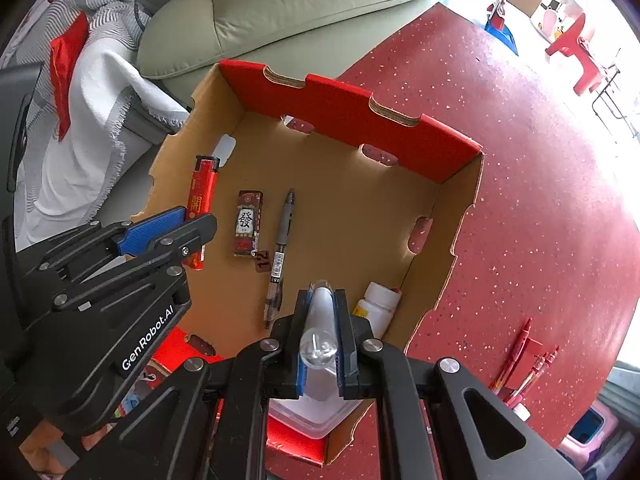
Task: Organize rigid objects
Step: 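Carry the lighter and the clear pen with both tools over the box, then open the left tool to drop the lighter while the right tool releases the pen into the box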
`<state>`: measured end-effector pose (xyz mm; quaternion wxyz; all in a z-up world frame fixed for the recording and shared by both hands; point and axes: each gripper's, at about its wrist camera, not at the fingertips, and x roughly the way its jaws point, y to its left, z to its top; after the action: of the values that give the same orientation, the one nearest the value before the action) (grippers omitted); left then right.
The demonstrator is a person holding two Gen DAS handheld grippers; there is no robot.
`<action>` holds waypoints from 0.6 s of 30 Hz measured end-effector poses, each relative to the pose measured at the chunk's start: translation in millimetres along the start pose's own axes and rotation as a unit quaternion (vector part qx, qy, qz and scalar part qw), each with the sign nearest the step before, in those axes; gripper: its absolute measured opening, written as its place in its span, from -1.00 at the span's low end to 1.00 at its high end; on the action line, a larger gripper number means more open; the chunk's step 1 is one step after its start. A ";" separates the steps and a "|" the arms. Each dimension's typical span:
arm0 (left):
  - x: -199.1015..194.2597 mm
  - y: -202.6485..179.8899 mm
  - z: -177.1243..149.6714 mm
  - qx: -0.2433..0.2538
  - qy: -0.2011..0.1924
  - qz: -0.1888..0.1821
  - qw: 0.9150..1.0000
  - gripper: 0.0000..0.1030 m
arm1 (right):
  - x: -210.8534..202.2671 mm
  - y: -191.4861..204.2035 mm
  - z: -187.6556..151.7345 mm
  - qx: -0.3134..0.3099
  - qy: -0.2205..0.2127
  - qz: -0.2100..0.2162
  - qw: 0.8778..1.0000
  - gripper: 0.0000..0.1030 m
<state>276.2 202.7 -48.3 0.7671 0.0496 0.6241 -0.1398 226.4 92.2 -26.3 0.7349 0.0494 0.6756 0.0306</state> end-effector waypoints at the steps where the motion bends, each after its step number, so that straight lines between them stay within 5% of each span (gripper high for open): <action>1: 1.5 -0.2 0.6 0.000 0.001 0.001 1.000 -0.61 | 1.9 -0.6 1.1 0.001 0.002 0.000 1.000 -0.79; 14: 29.8 -5.6 5.9 -0.004 0.033 0.025 0.999 -0.59 | 29.7 -10.5 10.9 0.023 0.028 -0.007 0.999 -0.78; 16: 35.2 -6.2 6.3 -0.003 0.040 0.025 0.999 -0.35 | 32.4 -13.5 11.4 0.030 0.030 -0.010 0.999 -0.78; 18: 37.9 -6.2 5.6 -0.005 0.041 0.034 0.999 0.33 | 33.9 -16.7 11.1 0.035 0.033 -0.006 0.999 -0.78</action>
<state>286.7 189.6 -83.3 0.7453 0.0727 0.6539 -0.1081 240.0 79.1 -60.9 0.7103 0.0701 0.7004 0.0044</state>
